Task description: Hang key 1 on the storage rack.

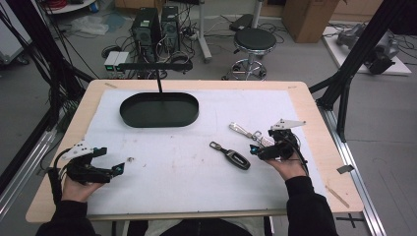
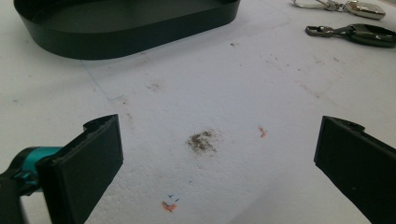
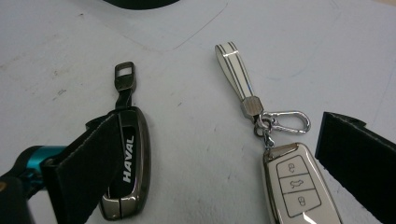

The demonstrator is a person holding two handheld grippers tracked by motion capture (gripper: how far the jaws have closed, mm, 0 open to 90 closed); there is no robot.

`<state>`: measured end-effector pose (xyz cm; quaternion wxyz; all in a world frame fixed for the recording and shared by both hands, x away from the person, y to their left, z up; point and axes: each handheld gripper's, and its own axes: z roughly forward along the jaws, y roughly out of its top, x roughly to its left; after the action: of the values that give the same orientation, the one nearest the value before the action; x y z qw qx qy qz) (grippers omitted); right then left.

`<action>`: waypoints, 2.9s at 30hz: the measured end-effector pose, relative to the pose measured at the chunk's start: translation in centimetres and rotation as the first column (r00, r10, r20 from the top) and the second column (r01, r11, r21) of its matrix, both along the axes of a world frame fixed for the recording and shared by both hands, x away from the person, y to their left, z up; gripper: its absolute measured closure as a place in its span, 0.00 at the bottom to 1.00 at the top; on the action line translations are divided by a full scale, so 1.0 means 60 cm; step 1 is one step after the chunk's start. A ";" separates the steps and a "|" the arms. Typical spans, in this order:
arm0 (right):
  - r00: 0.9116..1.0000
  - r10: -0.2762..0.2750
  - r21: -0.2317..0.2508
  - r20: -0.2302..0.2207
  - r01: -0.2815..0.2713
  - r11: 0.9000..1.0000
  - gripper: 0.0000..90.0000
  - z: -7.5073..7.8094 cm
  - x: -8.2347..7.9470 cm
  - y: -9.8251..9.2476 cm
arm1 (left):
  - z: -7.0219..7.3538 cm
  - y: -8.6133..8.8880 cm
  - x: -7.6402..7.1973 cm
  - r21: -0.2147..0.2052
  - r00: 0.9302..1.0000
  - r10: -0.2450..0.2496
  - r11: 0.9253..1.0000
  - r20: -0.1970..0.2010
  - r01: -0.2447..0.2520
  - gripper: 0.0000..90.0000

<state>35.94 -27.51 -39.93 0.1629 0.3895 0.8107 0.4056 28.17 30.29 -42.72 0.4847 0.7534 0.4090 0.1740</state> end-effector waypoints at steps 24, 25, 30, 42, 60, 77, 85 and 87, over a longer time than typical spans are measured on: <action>0.999 0.028 -0.068 -0.042 -0.031 0.997 0.01 0.039 0.068 0.051 | 0.000 0.000 0.000 0.000 1.000 0.001 1.000 0.009 -0.001 0.02; 0.999 0.029 -0.077 -0.043 -0.032 0.997 0.01 0.040 0.072 0.056 | 0.000 0.000 0.000 0.000 1.000 0.000 1.000 0.009 0.000 0.02; 0.996 0.046 -0.137 -0.077 -0.057 0.989 0.01 0.033 0.099 0.078 | 0.001 0.001 0.000 -0.003 1.000 0.000 1.000 0.009 0.000 0.02; 0.985 0.043 -0.145 -0.167 -0.068 0.987 0.01 -0.007 0.161 0.085 | 0.000 0.001 0.002 -0.007 1.000 -0.004 1.000 0.007 0.004 0.02; 0.978 0.080 -0.233 -0.191 -0.125 0.964 0.42 -0.034 0.182 0.098 | -0.001 0.001 0.003 -0.006 1.000 -0.006 1.000 0.005 0.006 0.02; 0.971 0.073 -0.272 -0.230 -0.136 0.953 0.82 -0.041 0.181 0.101 | -0.002 0.001 0.003 -0.010 1.000 -0.012 1.000 0.002 0.012 0.02; 0.962 -0.027 -0.219 -0.273 -0.035 0.975 0.83 -0.030 0.186 0.077 | -0.003 -0.001 0.004 -0.004 1.000 -0.017 1.000 0.001 0.017 0.02; 0.959 -0.039 -0.182 -0.282 -0.014 0.983 0.83 -0.023 0.186 0.066 | -0.003 -0.002 0.004 -0.003 1.000 -0.017 1.000 -0.001 0.017 0.02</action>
<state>47.11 -23.53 -41.34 0.0821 0.4325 0.8568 0.2684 28.38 30.16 -42.88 0.4871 0.7562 0.4030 0.1686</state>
